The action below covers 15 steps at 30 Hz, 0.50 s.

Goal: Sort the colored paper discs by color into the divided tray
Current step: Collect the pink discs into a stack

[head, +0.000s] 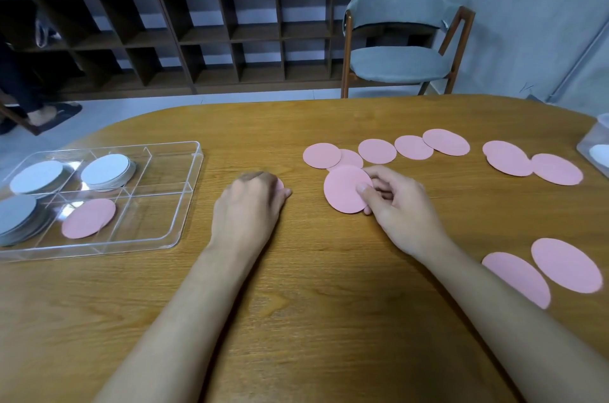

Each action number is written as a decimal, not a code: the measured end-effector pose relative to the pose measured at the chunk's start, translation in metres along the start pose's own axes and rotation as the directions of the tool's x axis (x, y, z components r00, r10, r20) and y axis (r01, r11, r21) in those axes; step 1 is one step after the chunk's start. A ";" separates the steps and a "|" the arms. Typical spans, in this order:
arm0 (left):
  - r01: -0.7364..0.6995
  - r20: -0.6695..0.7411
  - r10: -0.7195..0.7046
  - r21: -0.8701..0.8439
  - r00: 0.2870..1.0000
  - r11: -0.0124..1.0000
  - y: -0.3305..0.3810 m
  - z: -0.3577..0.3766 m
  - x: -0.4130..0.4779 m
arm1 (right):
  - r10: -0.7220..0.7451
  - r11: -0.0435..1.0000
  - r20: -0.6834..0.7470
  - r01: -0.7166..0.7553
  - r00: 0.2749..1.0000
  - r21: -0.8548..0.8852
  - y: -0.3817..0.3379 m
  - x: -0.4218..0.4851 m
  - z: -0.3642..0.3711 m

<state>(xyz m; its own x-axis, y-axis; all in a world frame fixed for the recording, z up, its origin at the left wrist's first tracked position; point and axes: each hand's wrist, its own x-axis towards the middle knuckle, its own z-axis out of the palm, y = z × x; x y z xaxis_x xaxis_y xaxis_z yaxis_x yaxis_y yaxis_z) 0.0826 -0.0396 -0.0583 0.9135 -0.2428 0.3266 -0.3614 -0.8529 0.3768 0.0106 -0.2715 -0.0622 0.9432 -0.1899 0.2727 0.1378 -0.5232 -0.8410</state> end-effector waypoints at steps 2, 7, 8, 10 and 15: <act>-0.037 -0.016 0.037 -0.001 0.999 0.999 0.001 -0.001 0.000 | 0.009 1.000 -0.007 -0.009 1.000 0.002 0.000 0.000 0.000; -0.148 -0.157 0.144 -0.020 0.977 0.989 0.014 -0.007 -0.003 | 0.051 0.999 -0.027 -0.050 0.998 0.021 0.000 0.001 -0.001; -0.168 -0.185 0.157 -0.044 0.970 0.985 0.017 -0.008 -0.004 | 0.057 0.998 -0.029 -0.057 0.998 0.020 0.000 0.001 -0.001; -0.194 -0.253 0.164 -0.100 0.954 0.976 0.021 -0.009 -0.006 | 0.065 0.998 -0.032 -0.065 0.997 0.010 0.000 0.001 -0.001; -0.164 -0.235 0.070 -0.408 0.970 0.898 0.029 -0.005 -0.011 | 0.048 0.998 -0.031 -0.049 0.998 -0.024 0.000 0.001 0.000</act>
<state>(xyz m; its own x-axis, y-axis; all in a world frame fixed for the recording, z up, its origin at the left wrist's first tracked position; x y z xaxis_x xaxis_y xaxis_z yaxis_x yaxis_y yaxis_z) 0.0614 -0.0594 -0.0460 0.8164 -0.1867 0.5464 -0.5503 -0.5382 0.6383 0.0112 -0.2712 -0.0623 0.9390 -0.2405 0.2459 0.0840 -0.5330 -0.8419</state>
